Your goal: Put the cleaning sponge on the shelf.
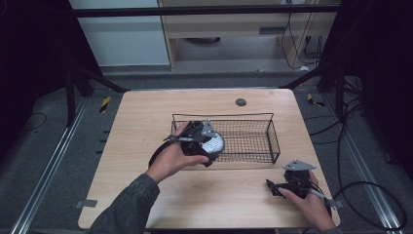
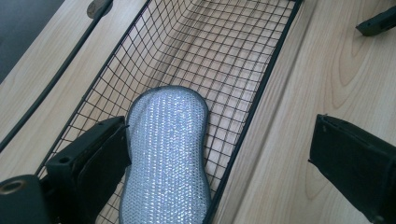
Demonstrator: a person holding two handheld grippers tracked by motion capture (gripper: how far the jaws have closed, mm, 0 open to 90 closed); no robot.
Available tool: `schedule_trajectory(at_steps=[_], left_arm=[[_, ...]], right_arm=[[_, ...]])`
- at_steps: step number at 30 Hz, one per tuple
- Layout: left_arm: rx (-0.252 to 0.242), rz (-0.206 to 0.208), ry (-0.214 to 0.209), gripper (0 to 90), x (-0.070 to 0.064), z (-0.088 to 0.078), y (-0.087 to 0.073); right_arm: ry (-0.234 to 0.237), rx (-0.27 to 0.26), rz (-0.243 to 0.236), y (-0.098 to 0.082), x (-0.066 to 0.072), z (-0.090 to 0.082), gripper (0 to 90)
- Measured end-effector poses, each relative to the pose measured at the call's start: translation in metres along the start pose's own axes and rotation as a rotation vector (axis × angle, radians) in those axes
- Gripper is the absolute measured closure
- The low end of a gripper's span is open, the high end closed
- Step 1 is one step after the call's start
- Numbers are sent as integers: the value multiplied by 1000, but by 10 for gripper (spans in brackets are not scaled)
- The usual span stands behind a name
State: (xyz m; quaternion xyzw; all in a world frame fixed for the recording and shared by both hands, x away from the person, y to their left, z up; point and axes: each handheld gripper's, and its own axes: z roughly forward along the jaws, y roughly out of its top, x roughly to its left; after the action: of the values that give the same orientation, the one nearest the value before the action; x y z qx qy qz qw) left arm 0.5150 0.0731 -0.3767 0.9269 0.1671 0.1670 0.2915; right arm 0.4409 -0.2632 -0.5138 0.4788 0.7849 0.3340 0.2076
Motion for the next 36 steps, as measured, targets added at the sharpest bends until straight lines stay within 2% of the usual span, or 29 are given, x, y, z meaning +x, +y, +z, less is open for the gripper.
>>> schedule_trajectory(at_steps=[4, 7, 8, 14, 18, 21, 23, 26, 32, 36], left_arm=[[-20, -39, 22, 47, -7, -6, -9], [-25, -53, 34, 46, -10, -10, -15], [-34, -67, 49, 45, -12, -16, -21], [-48, -91, 75, 46, -12, -33, -38], [-75, -139, 104, 50, -9, -50, -62], [-71, -160, 116, 50, -7, -60, -75], [-64, -193, 117, 56, -4, -64, -83], [-59, -220, 137, 51, 0, -70, -92], [-44, -249, 166, 44, 7, -81, -113], [-7, -266, 184, 44, 15, -84, -129]], right_arm=[[-1, 0, 2, 0, 0, 0, 4], [-2, 0, 3, 0, 0, 0, 4], [-2, 0, 2, 0, 0, 0, 4], [-3, 0, 3, 0, 0, 0, 4], [-3, 0, 3, 0, 0, 0, 4], [-3, 0, 3, 0, 0, 0, 4], [-3, 0, 3, 0, 0, 0, 4], [-4, 0, 4, 0, 1, 0, 4], [-6, 0, 8, 0, 1, 0, 4], [-7, 0, 7, 0, 1, 0, 3]])
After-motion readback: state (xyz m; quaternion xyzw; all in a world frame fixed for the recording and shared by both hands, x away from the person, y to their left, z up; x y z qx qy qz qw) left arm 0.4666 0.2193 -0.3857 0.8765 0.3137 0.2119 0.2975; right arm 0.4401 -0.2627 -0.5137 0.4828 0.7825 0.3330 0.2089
